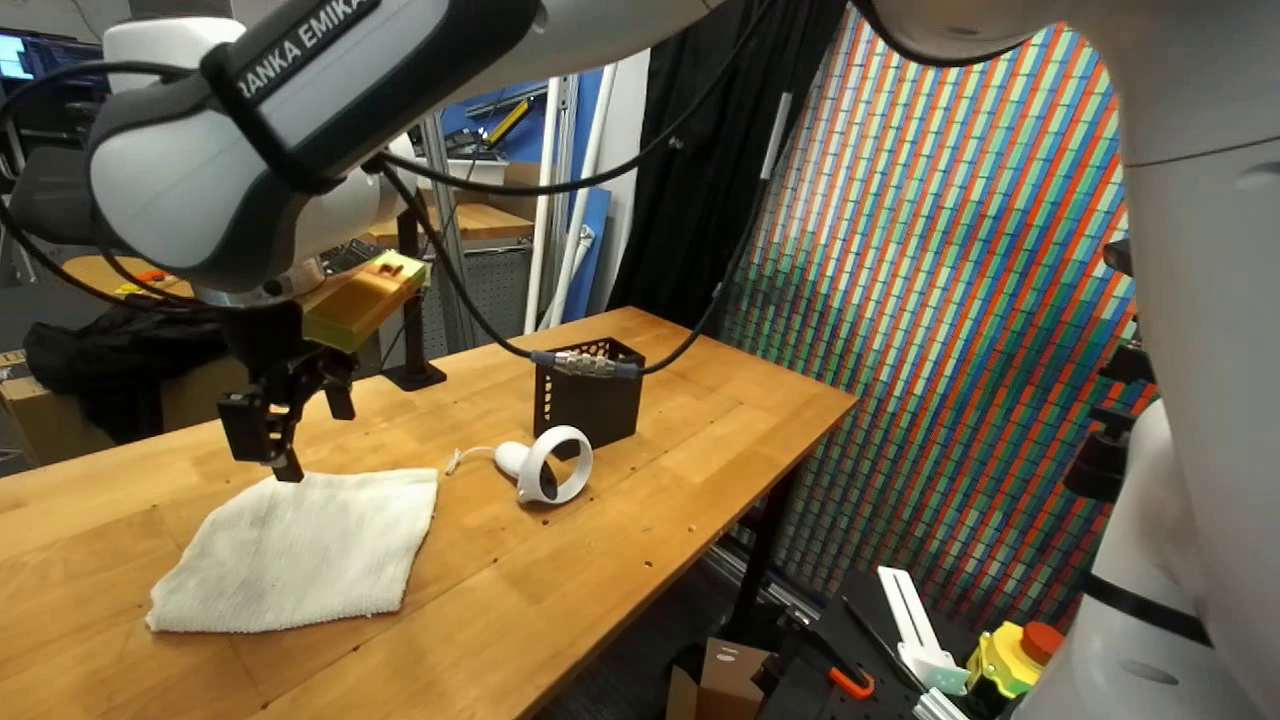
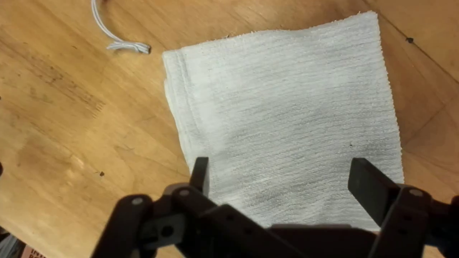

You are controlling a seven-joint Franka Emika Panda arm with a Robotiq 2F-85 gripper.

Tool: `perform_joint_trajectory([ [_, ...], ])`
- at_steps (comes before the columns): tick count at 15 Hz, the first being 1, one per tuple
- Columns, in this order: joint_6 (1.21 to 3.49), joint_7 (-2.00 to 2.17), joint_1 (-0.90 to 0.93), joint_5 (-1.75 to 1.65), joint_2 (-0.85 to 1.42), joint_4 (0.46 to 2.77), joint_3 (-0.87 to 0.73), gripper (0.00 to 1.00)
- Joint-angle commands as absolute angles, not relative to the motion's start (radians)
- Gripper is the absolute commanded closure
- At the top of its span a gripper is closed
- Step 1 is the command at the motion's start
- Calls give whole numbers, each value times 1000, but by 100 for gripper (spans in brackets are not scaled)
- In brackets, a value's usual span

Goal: Pick up the white towel from the table and put it in the small basket.

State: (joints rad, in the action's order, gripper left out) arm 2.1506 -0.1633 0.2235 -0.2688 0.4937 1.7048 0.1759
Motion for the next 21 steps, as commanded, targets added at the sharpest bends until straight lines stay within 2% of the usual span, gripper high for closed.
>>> perform_joint_trajectory([
  [1, 2167, -172, 242, -296, 607, 1595, 147, 0],
  [12, 2174, -173, 260, -263, 871, 1403, 139, 0],
  [13, 2173, -172, 263, -260, 881, 1394, 141, 25],
  [15, 2171, -171, 265, -254, 893, 1378, 143, 33],
  [21, 2159, -157, 283, -259, 835, 1402, 140, 81],
])
